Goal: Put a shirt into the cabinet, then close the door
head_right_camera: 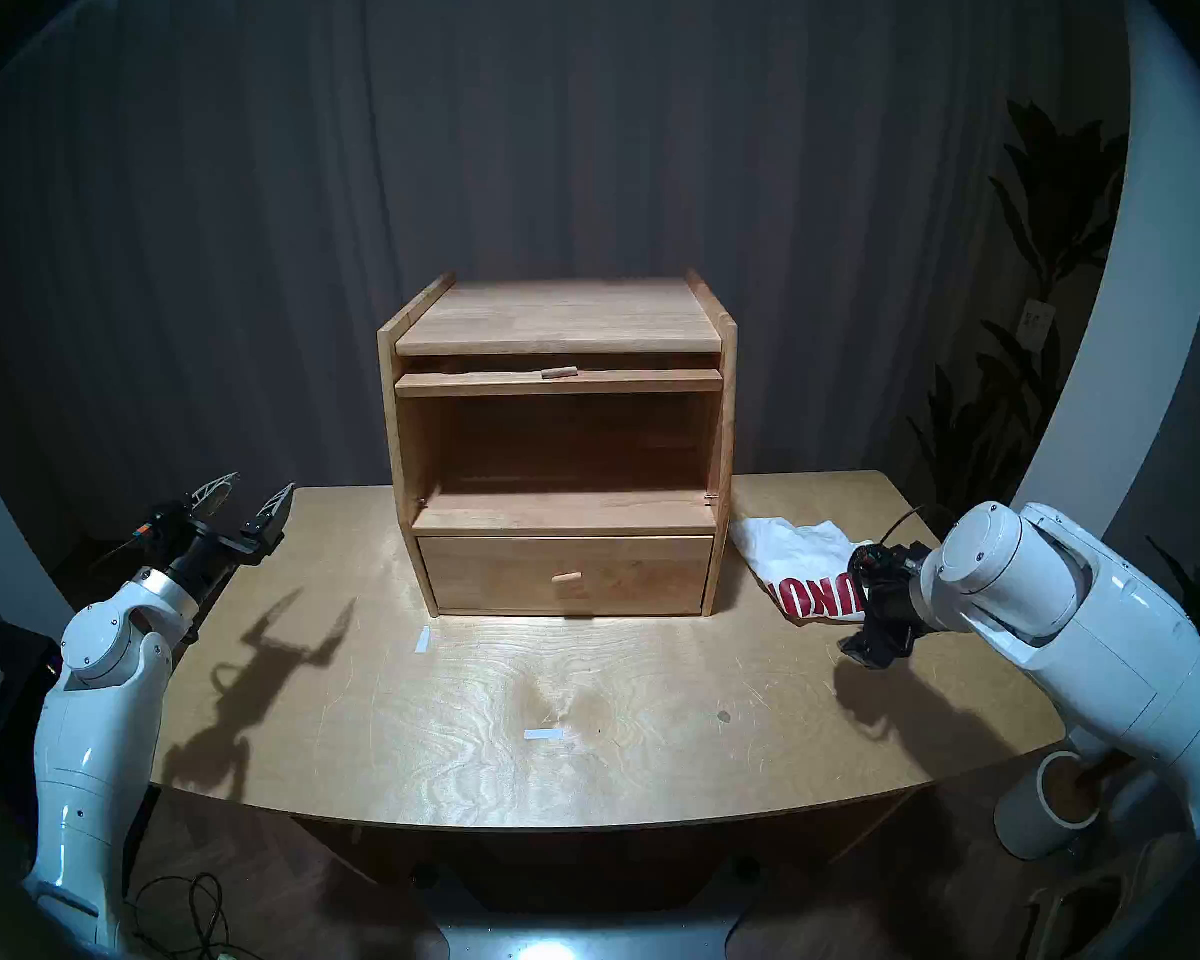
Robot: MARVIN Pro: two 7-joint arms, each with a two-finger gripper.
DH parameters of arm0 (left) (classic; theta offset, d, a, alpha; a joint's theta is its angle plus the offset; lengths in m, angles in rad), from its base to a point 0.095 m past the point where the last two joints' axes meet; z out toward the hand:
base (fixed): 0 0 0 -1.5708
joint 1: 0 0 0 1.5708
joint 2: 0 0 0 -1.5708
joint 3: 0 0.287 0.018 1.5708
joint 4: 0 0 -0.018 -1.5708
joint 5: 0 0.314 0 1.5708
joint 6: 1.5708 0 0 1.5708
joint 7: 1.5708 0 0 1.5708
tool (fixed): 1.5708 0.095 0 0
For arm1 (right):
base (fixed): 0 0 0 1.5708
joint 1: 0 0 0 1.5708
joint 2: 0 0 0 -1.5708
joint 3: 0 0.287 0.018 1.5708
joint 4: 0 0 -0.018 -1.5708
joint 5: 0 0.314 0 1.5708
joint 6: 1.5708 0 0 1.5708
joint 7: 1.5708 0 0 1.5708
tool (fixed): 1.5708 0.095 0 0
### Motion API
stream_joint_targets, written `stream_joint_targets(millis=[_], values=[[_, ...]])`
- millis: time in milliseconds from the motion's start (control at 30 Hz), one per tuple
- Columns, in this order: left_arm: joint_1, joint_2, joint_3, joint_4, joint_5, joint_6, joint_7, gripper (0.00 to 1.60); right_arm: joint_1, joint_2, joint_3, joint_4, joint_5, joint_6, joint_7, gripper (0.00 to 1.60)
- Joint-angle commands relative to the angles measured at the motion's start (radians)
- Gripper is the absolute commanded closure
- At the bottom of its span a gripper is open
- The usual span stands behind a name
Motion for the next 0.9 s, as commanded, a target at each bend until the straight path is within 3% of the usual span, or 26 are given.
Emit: stream_joint_targets(millis=[0,267,533,867], values=[[-0.011,0.005,-0.002,-0.014,0.001,-0.004,0.000,0.00,0.036,0.031,-0.076,0.119,-0.138,-0.123,-0.054,0.00],[-0.011,0.005,-0.002,-0.014,0.000,-0.004,0.000,0.00,0.132,-0.036,-0.164,0.198,-0.295,-0.269,-0.133,0.00],[-0.011,0.005,-0.002,-0.014,0.000,-0.005,0.000,0.00,0.217,-0.119,-0.250,0.204,-0.423,-0.401,-0.154,0.00],[-0.011,0.005,-0.002,-0.017,0.002,-0.005,0.002,0.00,0.332,-0.228,-0.356,0.395,-0.558,-0.571,-0.152,0.00]])
